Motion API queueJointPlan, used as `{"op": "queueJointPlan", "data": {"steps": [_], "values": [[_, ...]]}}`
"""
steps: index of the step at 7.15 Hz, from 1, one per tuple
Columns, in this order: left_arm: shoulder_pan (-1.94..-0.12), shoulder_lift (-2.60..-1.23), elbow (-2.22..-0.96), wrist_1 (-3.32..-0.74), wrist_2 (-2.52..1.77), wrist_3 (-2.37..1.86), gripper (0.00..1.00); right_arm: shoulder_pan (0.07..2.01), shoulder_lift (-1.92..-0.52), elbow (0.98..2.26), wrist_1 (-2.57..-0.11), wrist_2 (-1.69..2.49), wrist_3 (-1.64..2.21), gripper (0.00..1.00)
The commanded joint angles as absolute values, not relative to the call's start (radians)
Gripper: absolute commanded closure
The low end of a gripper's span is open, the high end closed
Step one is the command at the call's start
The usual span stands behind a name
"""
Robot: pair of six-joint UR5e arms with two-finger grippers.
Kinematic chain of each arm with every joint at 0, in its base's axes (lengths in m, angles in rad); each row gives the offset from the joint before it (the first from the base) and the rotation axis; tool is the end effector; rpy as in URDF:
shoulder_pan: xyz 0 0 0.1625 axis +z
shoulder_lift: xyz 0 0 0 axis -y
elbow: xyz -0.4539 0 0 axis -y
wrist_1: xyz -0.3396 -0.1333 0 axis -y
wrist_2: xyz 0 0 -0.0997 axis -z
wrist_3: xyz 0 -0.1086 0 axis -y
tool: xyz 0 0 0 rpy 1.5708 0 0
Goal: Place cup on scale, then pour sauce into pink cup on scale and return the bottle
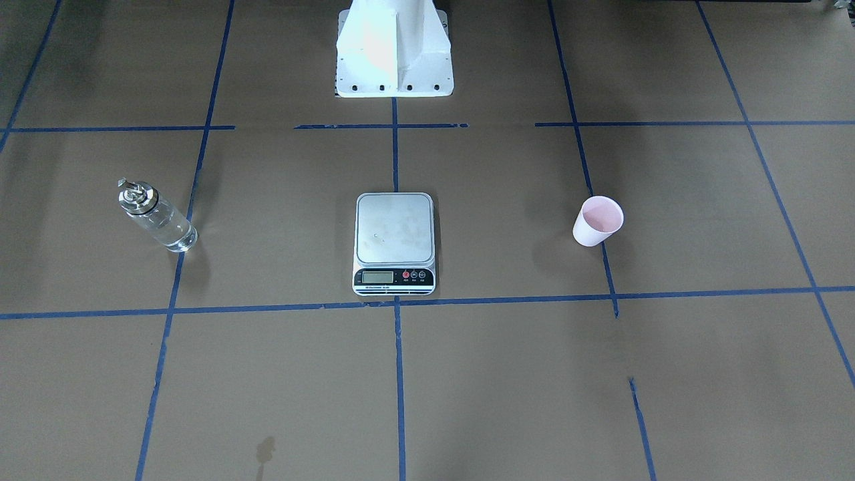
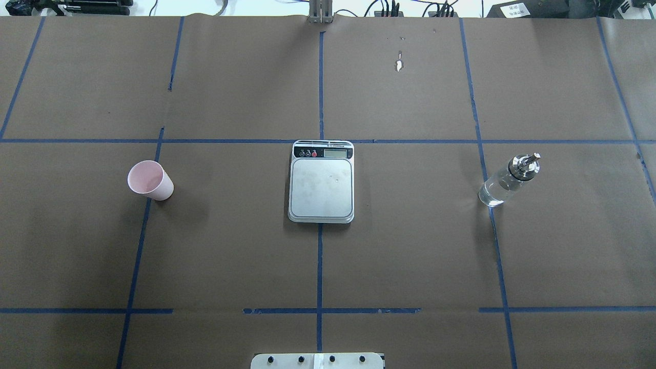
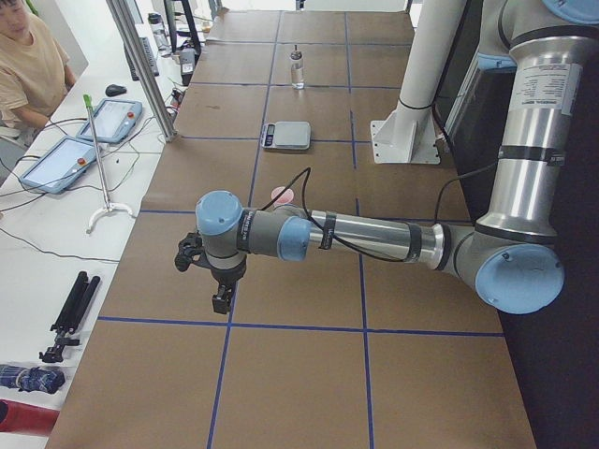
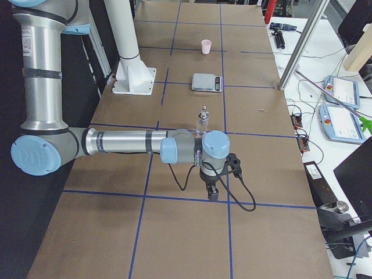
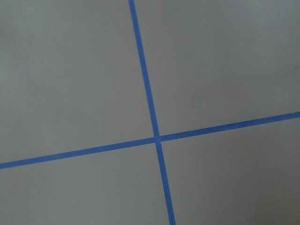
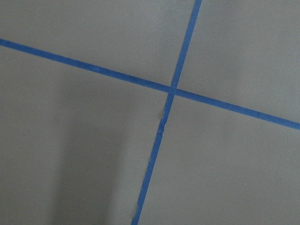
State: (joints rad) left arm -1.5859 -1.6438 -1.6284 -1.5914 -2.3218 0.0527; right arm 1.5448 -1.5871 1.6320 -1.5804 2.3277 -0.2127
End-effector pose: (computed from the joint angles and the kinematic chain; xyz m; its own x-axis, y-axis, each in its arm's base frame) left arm -0.0664 -0.4794 0.6344 0.7322 0.1437 -0.6657 -0.0237 0.9823 0.1860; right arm 0.0474 -0.4357 0.6765 0.7042 -0.2530 0.6633 0.1787 0.9674 0.1794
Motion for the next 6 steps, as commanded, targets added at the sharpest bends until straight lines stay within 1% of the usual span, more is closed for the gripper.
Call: {"op": "queueJointPlan", "data": {"steps": [1,2,3,4,5,6], "values": [[-1.597,-1.634,-1.67,-1.591,-2.322,0.057,0.0,1.545,-1.549,1.553,-1.556,2.326,-0.198,0.0],[-1.597,-1.626,-1.678,-1.594,-2.321,0.057,0.0,1.546,-1.557,1.555,-1.54,2.327,-0.198,0.0],[-1.597,-1.623,-1.695,-1.594,-2.321,0.055,0.0,1.546,-1.595,1.569,-1.492,2.389,-0.201,0.0],[-1.595,-1.617,-1.703,-1.6,-2.322,0.057,0.0,1.546,-1.688,1.584,-1.31,2.467,-0.202,0.0],[-1.595,-1.614,-1.701,-1.62,-2.324,0.055,0.0,1.546,-1.76,1.574,-1.102,2.468,-0.177,0.0],[-1.594,-1.609,-1.698,-1.629,-2.324,0.057,0.0,1.546,-1.781,1.578,-1.01,2.471,-0.037,0.0]]}}
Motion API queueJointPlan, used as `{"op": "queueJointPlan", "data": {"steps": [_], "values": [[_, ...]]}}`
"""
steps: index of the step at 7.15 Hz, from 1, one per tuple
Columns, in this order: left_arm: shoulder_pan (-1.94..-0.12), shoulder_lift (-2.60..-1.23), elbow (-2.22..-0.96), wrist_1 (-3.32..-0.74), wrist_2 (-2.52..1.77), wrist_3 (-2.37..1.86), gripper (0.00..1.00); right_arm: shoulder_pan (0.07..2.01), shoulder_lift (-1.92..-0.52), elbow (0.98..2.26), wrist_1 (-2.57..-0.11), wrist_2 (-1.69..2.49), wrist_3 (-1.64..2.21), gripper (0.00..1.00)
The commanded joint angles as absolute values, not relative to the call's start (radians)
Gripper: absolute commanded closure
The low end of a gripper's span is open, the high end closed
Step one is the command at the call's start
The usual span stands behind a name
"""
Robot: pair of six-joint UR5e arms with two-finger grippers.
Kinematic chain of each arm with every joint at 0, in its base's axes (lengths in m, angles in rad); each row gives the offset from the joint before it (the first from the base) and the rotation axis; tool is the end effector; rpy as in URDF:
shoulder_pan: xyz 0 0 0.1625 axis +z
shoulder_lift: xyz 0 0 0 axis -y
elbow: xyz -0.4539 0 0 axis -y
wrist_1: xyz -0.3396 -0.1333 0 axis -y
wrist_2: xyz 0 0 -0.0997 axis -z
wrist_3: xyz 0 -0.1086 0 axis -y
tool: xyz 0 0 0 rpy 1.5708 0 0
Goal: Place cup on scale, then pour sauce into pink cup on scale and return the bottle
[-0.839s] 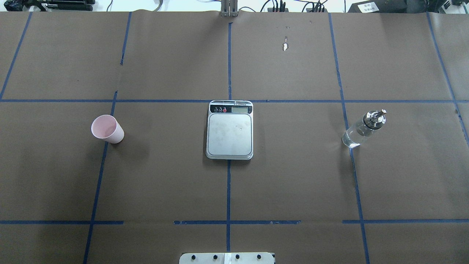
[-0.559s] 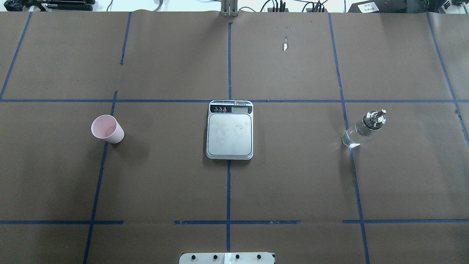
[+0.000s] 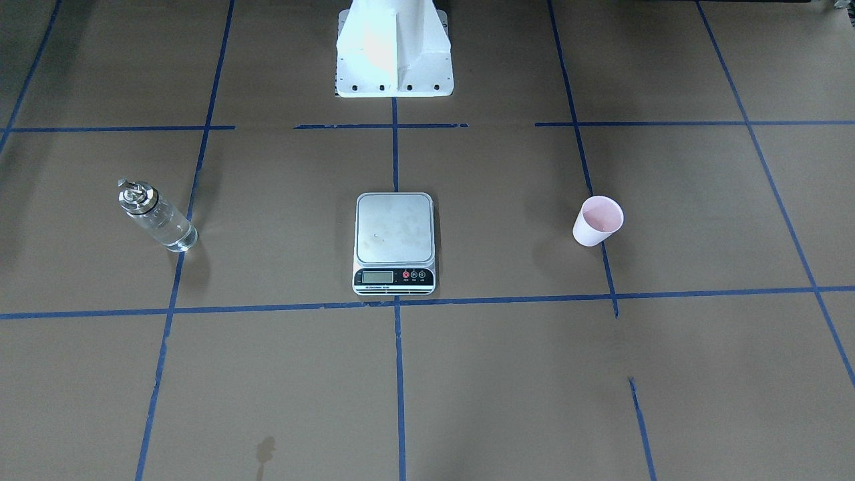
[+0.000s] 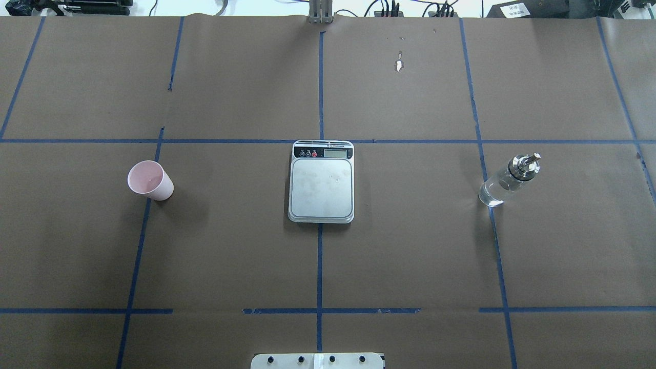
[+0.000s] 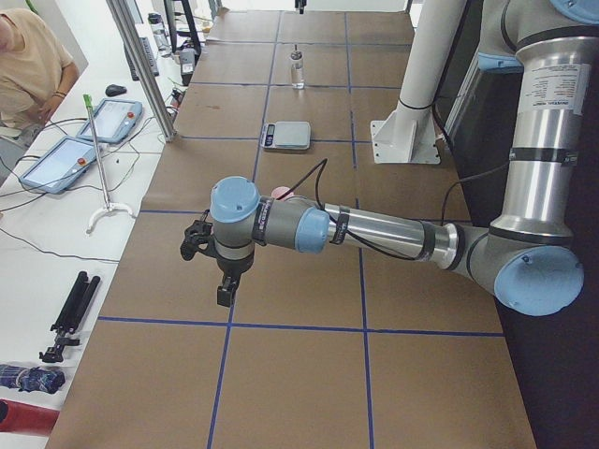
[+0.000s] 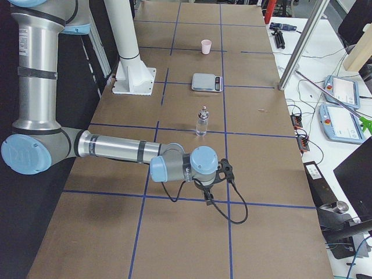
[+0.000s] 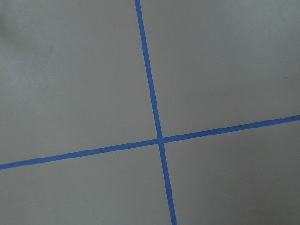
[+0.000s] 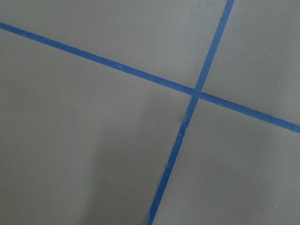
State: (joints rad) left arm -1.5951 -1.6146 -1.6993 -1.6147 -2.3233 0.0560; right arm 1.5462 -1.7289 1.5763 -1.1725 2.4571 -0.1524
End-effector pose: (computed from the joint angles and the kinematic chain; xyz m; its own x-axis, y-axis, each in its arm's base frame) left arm -0.0705 -0.4673 0.6138 0.7335 0.1833 -0.6545 -0.0173 0.9677 0.2516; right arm 0.0399 -0.3787 0.7047 0.6166 -0.3488 0.7058 0.1188 0.9275 0.3545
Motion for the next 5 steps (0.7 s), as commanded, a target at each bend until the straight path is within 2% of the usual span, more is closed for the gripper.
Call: {"op": "queueJointPlan", "data": {"steps": [1,3,5], "values": [[-1.594,-1.609,-1.703,-1.64,-2.325,0.057,0.0,1.542,-1.769,1.588,-0.953,2.48,0.158,0.0],[-1.544,-1.598,-1.686,-1.746,-2.542,0.054,0.0,1.502,-1.766,1.592,-0.885,2.474,0.3,0.0],[-1.33,-1.623,-1.709,-1.921,-2.477,-0.271,0.0,1.468,-1.738,1.589,-0.888,2.479,0.375,0.0]]}}
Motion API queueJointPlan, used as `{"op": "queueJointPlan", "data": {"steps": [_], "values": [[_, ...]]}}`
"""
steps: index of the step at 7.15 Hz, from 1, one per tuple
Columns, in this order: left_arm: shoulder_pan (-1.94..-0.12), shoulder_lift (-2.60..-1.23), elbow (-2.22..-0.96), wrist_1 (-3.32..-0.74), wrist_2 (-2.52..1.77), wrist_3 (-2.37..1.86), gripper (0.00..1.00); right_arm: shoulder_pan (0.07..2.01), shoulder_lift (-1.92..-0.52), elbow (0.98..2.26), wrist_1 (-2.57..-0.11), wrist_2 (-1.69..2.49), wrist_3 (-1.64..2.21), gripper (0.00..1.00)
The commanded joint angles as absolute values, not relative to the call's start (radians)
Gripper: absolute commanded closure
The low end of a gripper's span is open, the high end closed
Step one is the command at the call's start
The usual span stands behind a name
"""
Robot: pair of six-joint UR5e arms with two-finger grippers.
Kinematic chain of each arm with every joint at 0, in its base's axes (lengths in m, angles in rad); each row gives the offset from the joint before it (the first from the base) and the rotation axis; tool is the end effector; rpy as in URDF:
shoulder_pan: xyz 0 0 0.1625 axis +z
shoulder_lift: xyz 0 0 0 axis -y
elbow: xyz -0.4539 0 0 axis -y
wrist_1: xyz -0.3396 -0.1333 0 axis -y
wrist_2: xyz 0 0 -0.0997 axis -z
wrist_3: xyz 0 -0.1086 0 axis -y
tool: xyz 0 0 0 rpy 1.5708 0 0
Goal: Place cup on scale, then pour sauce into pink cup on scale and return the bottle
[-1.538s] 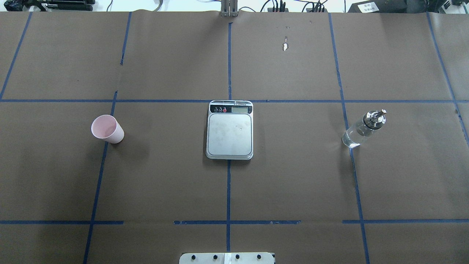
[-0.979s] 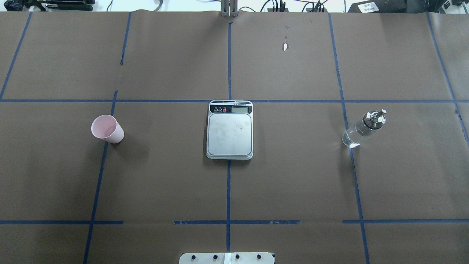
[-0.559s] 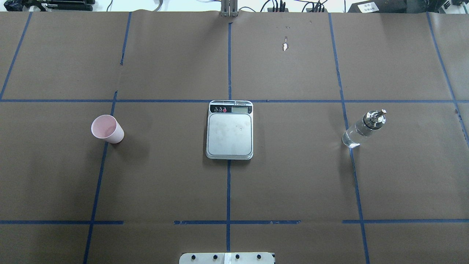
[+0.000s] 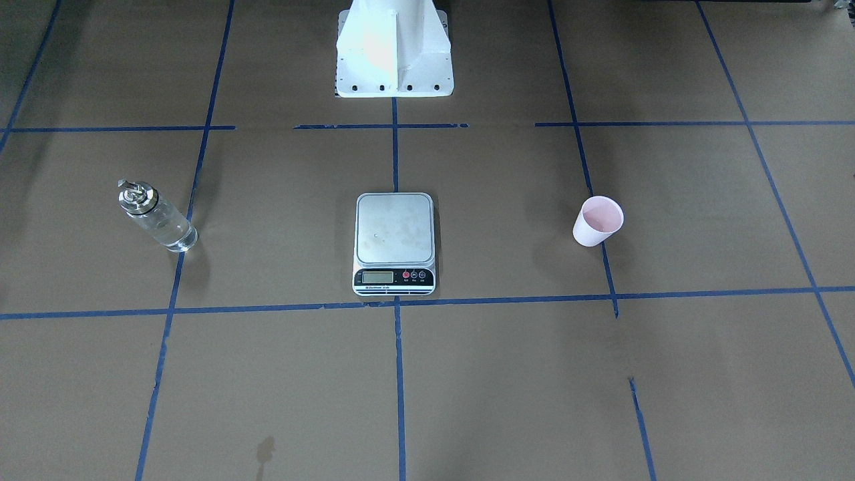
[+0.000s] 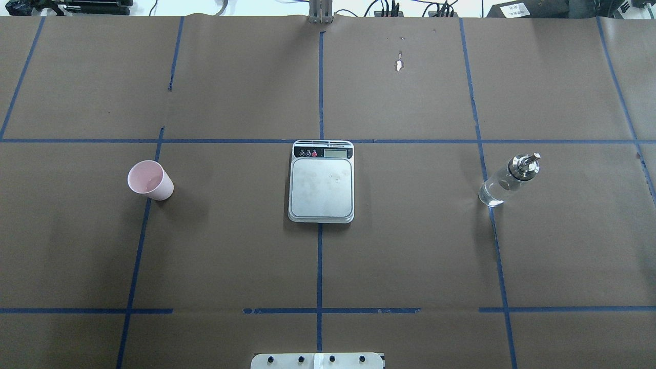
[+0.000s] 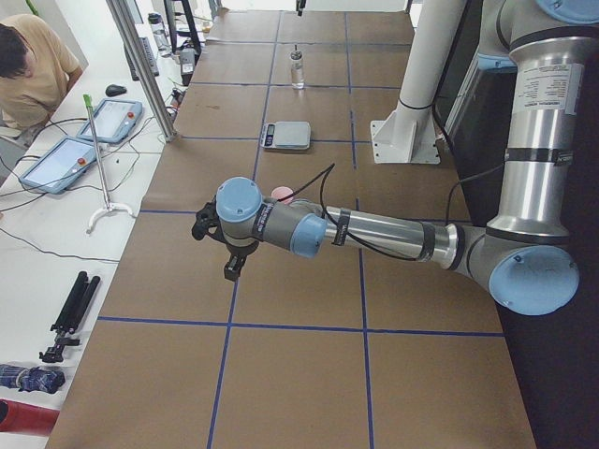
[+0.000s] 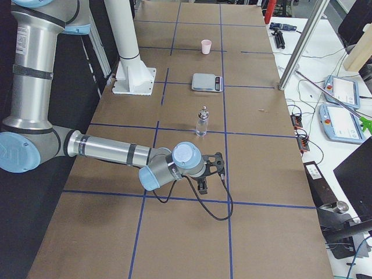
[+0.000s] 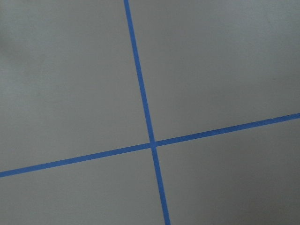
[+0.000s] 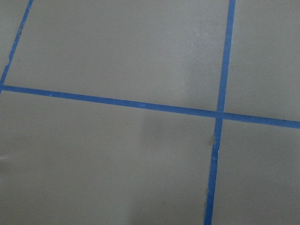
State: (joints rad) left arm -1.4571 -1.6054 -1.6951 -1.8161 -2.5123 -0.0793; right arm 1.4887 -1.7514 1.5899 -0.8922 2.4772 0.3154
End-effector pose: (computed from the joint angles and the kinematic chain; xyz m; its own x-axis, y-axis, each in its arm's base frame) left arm 0.0079 -0.4700 0.5819 0.5552 0.3091 -0.7721 -0.0605 0.9409 0.3332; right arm 0.0170 -0.3761 0.6725 0.5760 -0.1481 0.8040 -0.1130 0.9596 0.2577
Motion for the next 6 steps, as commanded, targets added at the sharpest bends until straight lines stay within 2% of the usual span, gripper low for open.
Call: {"op": "queueJointPlan", "data": {"steps": [1,5,6], "values": [[-1.186,-1.64,-1.723,-2.018,-2.324,-0.454,0.0,1.438,-1.712,1.586,-0.885,2.476,0.444,0.0],[-0.941,-1.715,-1.776,-2.017,-2.223,-0.757,0.02,1.408,-1.663,1.578,-0.881,2.464,0.508,0.0],[-0.881,-1.774,-1.779,-1.918,-2.192,-0.791,0.03,1.408,-1.663,1.578,-0.881,2.465,0.508,0.0]]}}
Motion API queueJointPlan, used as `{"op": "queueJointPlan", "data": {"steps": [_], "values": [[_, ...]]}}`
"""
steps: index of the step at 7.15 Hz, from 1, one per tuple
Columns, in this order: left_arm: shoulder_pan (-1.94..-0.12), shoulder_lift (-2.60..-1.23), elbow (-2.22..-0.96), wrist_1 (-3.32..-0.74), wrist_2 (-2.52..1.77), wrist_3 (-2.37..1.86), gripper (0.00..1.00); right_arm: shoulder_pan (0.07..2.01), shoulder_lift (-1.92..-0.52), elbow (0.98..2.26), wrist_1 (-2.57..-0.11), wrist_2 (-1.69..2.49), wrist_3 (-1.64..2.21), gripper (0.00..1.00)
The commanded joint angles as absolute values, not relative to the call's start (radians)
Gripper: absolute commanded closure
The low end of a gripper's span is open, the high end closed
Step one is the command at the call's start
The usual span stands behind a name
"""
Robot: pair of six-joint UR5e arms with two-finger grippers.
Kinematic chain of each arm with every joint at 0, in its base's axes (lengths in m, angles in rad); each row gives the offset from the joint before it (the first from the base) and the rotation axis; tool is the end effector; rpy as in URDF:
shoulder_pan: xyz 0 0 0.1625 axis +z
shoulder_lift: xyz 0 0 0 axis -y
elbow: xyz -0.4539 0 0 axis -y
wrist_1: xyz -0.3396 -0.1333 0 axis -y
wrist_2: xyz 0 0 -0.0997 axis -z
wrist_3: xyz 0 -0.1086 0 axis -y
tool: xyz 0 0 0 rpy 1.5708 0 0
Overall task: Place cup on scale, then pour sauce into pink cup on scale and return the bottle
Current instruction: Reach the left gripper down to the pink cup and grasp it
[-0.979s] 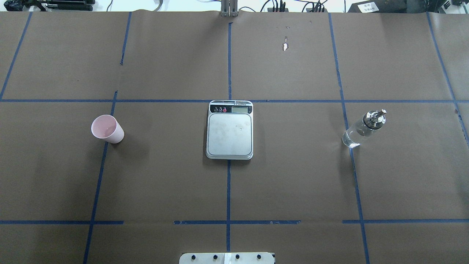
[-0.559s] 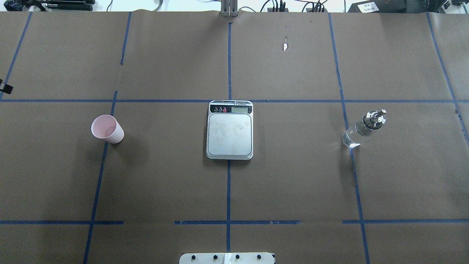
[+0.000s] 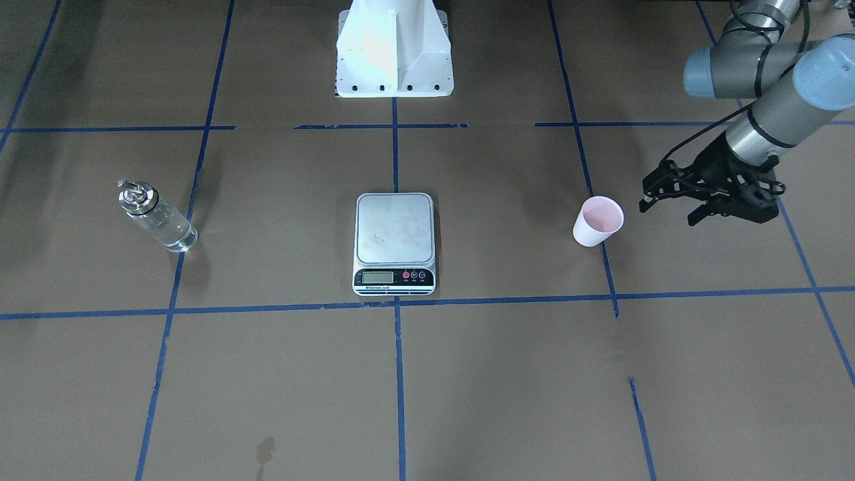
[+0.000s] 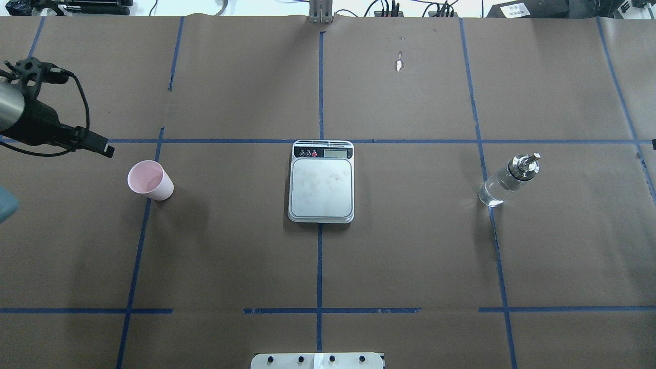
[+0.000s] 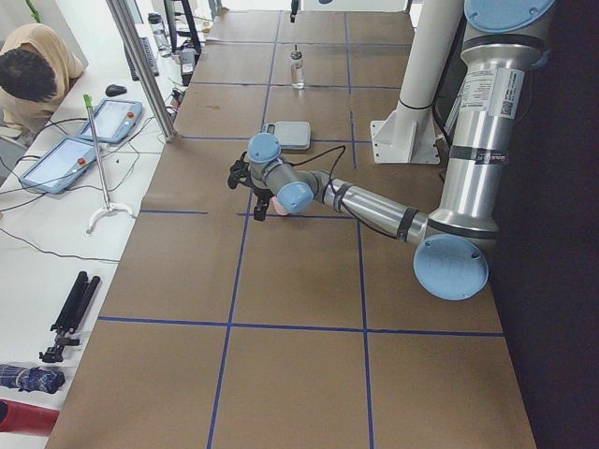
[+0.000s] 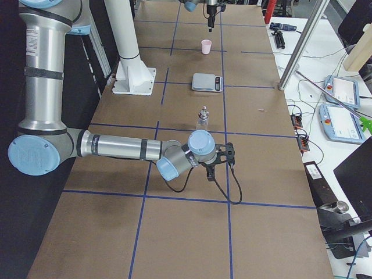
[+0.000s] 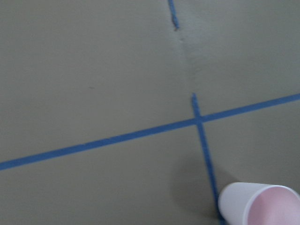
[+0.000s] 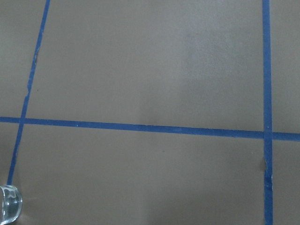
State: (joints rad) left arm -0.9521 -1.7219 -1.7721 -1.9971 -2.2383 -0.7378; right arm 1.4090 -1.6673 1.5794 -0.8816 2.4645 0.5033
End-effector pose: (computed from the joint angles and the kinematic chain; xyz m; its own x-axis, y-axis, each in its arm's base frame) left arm 0.2466 -0.4602 0.4847 0.5645 0.2091 -0.7985 -0.0447 0.9737 0.2233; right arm -0.0189 -0.4177 0.6438 0.5435 -0.0771 0.8359 -0.1476 0.9715 0.1856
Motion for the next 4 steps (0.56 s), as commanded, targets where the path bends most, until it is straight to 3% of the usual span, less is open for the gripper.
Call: {"op": "queueJointPlan", "data": {"steps": [1,4], "values": [[-0.853,-1.808,-1.792,-1.831,-2.124,-0.785,0.05,1.408,-1.666,1.578,-0.879,2.468,0.508,0.0],[-0.839,-1.766,-1.813,-1.821,-2.071,-0.781,0.11,1.407,-1.674,1.568,-0.87,2.468,0.5,0.0]]}}
